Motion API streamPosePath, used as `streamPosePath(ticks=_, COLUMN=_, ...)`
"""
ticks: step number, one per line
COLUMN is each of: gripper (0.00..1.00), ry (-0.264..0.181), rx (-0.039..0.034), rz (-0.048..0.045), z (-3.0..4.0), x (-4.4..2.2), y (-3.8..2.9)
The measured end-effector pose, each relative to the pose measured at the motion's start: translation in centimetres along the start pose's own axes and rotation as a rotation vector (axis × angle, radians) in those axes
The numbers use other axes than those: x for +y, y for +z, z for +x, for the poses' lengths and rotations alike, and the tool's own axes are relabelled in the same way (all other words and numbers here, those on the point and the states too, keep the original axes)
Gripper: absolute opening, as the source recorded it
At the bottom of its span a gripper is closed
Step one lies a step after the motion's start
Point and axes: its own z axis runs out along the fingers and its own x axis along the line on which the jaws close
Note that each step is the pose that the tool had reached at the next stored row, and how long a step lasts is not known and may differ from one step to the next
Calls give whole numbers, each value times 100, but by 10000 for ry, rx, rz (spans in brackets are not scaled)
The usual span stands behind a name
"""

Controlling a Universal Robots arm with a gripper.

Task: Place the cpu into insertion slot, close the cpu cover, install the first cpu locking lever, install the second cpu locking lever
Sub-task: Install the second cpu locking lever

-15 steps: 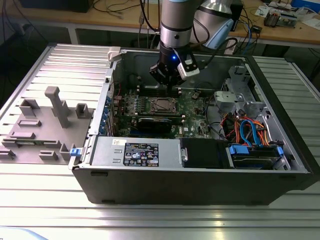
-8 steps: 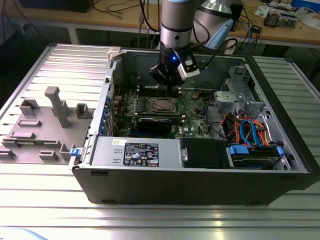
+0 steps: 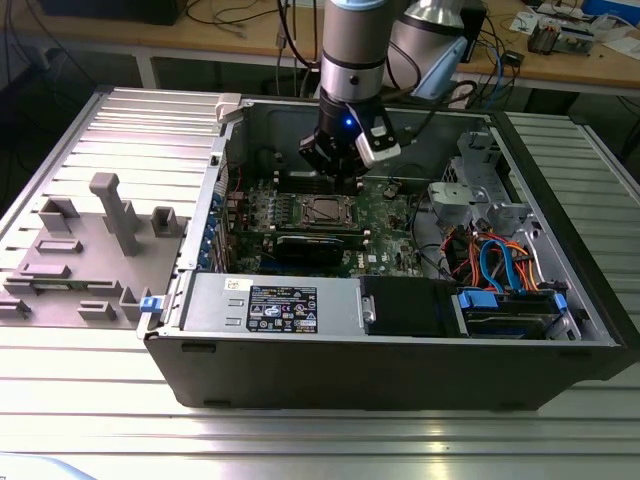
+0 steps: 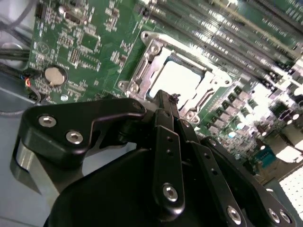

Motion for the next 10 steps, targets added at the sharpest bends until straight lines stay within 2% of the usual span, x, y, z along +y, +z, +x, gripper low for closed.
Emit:
streamPosePath(ticks=4, gripper=11, ry=2, rx=60, rz=-14, z=-5, x=-143, y=0)
streamPosePath(ticks=8, gripper=11, ry=2, rx=76, rz=-28, z=-5, x=-245, y=1)
streamPosePath(ticks=10, gripper=11, ry=-1, rx=76, rz=-29, z=27, x=-294, y=-1)
